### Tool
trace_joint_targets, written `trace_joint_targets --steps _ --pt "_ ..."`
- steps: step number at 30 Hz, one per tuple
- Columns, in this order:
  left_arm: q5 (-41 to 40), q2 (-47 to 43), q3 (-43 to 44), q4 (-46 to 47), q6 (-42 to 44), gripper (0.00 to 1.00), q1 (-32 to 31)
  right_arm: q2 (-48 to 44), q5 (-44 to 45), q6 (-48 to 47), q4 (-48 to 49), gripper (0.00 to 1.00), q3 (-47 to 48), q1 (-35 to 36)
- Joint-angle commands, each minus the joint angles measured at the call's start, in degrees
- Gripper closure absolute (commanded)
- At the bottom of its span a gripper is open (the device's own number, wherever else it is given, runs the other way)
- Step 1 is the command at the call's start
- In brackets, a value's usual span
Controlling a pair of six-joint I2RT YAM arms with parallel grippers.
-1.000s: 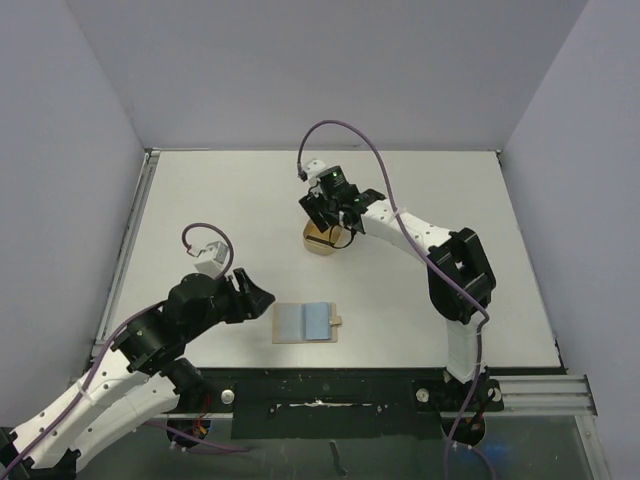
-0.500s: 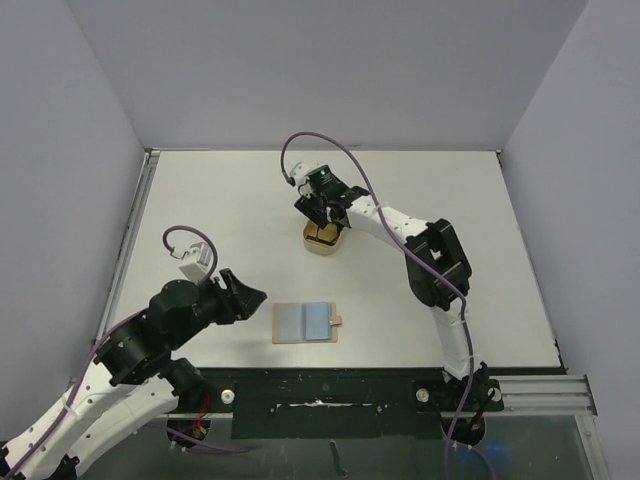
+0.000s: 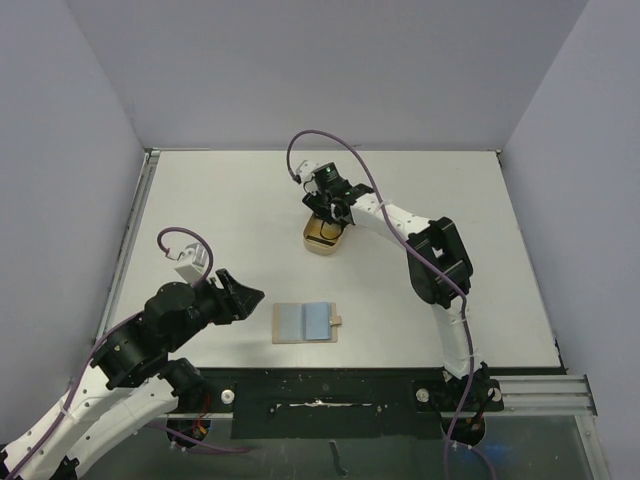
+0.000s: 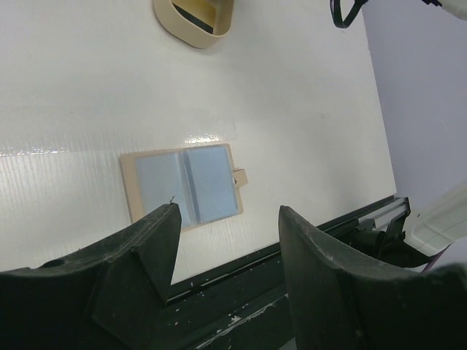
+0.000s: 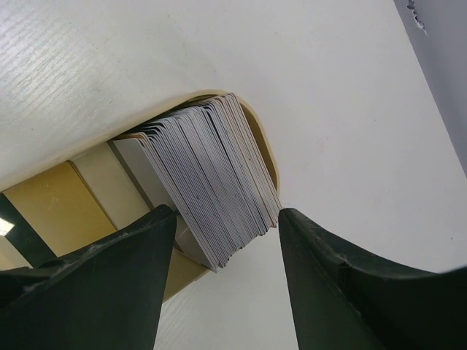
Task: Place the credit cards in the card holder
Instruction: Pick up the credit card from the storage box.
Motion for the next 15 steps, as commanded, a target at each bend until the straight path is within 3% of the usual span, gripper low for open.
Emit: trace_joint_targets --steps 1,6,15 --pt "-0.99 -0.49 1.70 1.25 0.74 0.45 -0.32 0.04 1.62 -1.21 2.42 0.42 2.77 -0.16" --pt "-1.25 0.00 1.84 1.28 0.90 0.45 -0.32 -0.30 1.12 -2.09 3.32 0.33 2.57 0.17" --pt "-1.49 0.17 1.87 1.22 0.83 0.45 -0.32 0.92 1.35 -3.86 3.04 0.30 2.52 0.37"
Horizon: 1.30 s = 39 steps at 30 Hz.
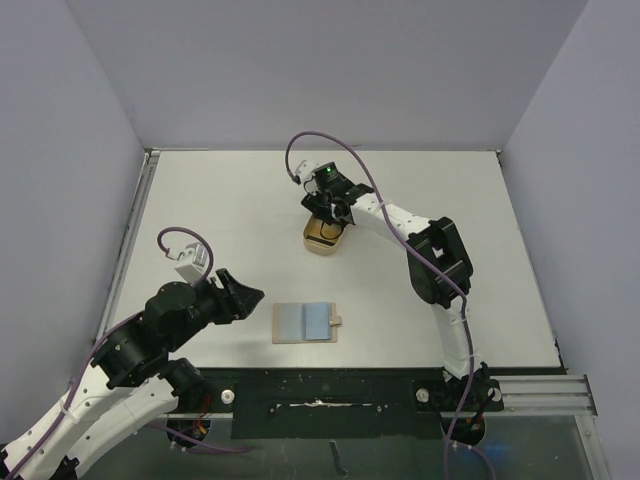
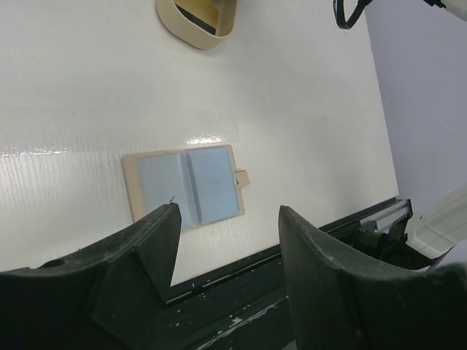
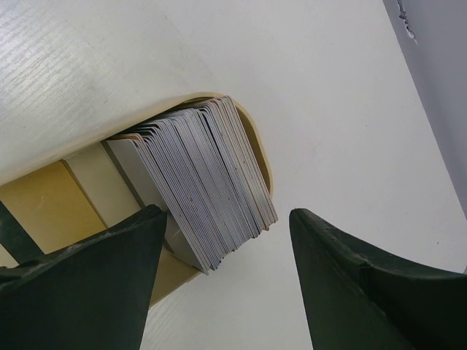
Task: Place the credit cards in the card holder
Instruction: Pick up the credit card from the storage box.
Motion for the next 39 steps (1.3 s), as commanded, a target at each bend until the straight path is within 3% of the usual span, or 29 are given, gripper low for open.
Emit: trace_joint_targets --steps 1,11,20,39 --pt "-1.07 -0.07 1.82 1.27 0.83 0.45 -0.32 0.95 1.21 -1.83 2.48 0.30 2.54 0.25" --pt "-1.34 0.10 1.82 1.37 1.00 0.44 -0.31 2.47 0.86 -2.65 1.92 0.28 3.24 0.64" --pt "-1.43 0.01 1.65 1.42 1.01 0.45 -0.31 1.02 4.75 -2.48 3.87 0.38 3.89 0.46" --pt "-1.08 0.72 1.36 1.81 0.92 0.45 -0.32 -0.31 4.51 -3.87 3.35 0.65 5.00 0.74"
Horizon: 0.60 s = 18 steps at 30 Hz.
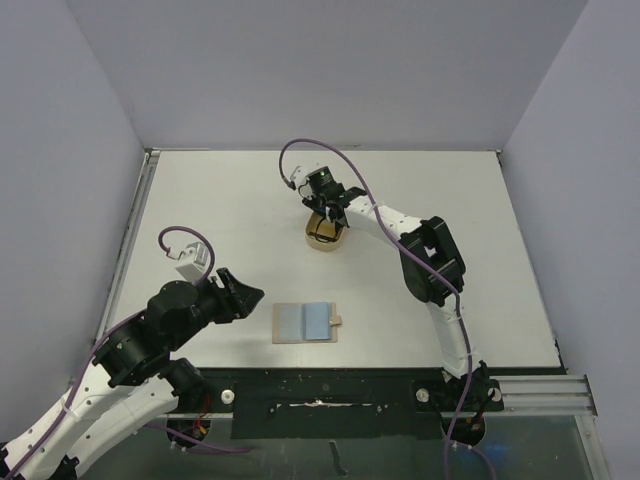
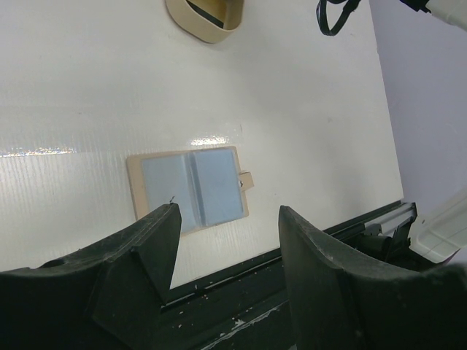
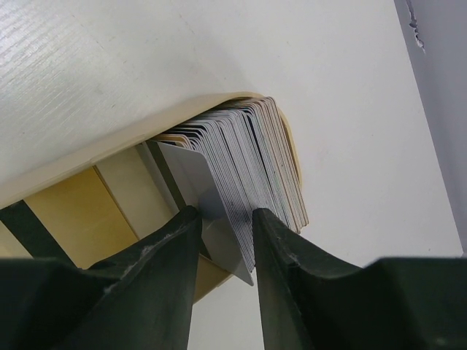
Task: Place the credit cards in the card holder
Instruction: Pick up the credit card from the storage box.
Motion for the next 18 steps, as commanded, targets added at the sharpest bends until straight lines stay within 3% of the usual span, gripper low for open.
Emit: trace_joint_targets --steps 1,8,15,18 --pt "-0.31 0.04 1.29 1.82 0.90 0.44 -0.32 -3.36 2.63 -1.54 2.75 0.67 3.66 -0.06" --pt "-0.31 -0.04 1.26 1.83 0.81 0.45 -0.30 -4.42 3.02 -2.09 2.27 0.79 3.67 0.40" --pt "-0.31 0.57 1.17 1.49 0.43 0.45 -0.32 -8.14 0.31 -1.37 0.95 0.99 1.07 2.94" --pt "-0.27 1.46 1.28 1.04 -0.08 0.45 -0.32 -10.01 -1.32 0.39 0.24 1.00 -0.15 4.01"
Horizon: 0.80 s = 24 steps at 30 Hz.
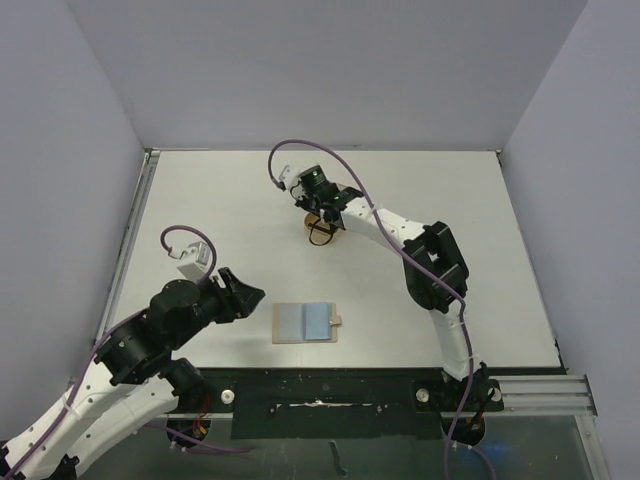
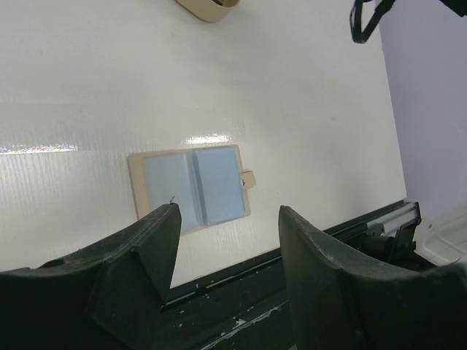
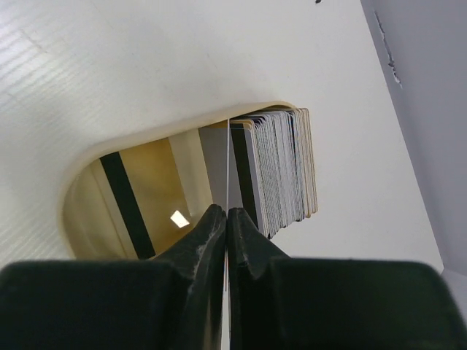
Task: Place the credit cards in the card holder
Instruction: Pick up the credit card from the storage box.
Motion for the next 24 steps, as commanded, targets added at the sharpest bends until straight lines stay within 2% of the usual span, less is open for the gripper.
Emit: trace_joint_targets --steps 1,7,19,24 --pt "-0.19 1.42 1.25 0.97 -0.15 0.45 -0.32 -8.27 -1.80 2.33 1.27 1.00 -1.03 1.46" --pt "0.76 4.86 0.42 1.56 -1.74 0.47 -0.23 -13.59 -2.90 11.86 -3.24 1.00 -3.39 3.01" --pt "4.20 15.90 -5.50 9.71 -3.82 0.66 -0.14 -33.65 -11.24 45.84 -7.67 1.00 -20.46 3.85" --pt "4.27 19.31 -7.96 13.10 -4.59 0.74 -0.05 -42.43 -20.31 56.81 -0.29 1.00 -32.57 4.12"
